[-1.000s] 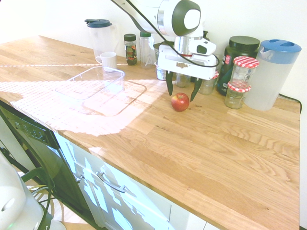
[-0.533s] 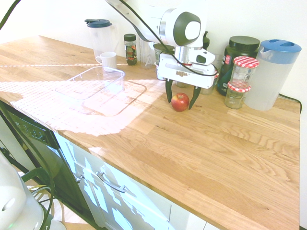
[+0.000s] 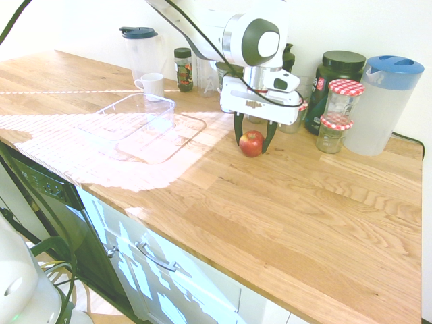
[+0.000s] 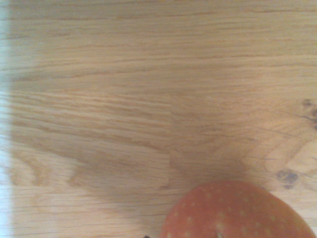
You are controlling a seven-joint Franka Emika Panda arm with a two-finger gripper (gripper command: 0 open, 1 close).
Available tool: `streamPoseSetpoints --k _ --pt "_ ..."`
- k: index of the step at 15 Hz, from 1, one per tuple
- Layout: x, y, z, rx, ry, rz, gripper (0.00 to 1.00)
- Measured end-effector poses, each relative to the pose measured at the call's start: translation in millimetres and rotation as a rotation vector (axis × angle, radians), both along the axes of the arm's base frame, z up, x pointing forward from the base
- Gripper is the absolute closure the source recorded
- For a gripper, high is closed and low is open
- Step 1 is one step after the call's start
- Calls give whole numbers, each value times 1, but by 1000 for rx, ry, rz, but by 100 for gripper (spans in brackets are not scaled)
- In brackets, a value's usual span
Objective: Put the apple into the container
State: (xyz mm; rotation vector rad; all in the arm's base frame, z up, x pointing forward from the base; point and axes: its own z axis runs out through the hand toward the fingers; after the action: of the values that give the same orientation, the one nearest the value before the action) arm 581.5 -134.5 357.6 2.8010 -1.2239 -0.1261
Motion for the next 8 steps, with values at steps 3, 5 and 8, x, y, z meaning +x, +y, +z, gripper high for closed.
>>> streamPoseSetpoints --k 3,5,8 --pt "0 12 32 7 -45 13 100" --pt "-6 40 83 23 -92 48 100" --pt "-21 118 140 42 -135 149 100"
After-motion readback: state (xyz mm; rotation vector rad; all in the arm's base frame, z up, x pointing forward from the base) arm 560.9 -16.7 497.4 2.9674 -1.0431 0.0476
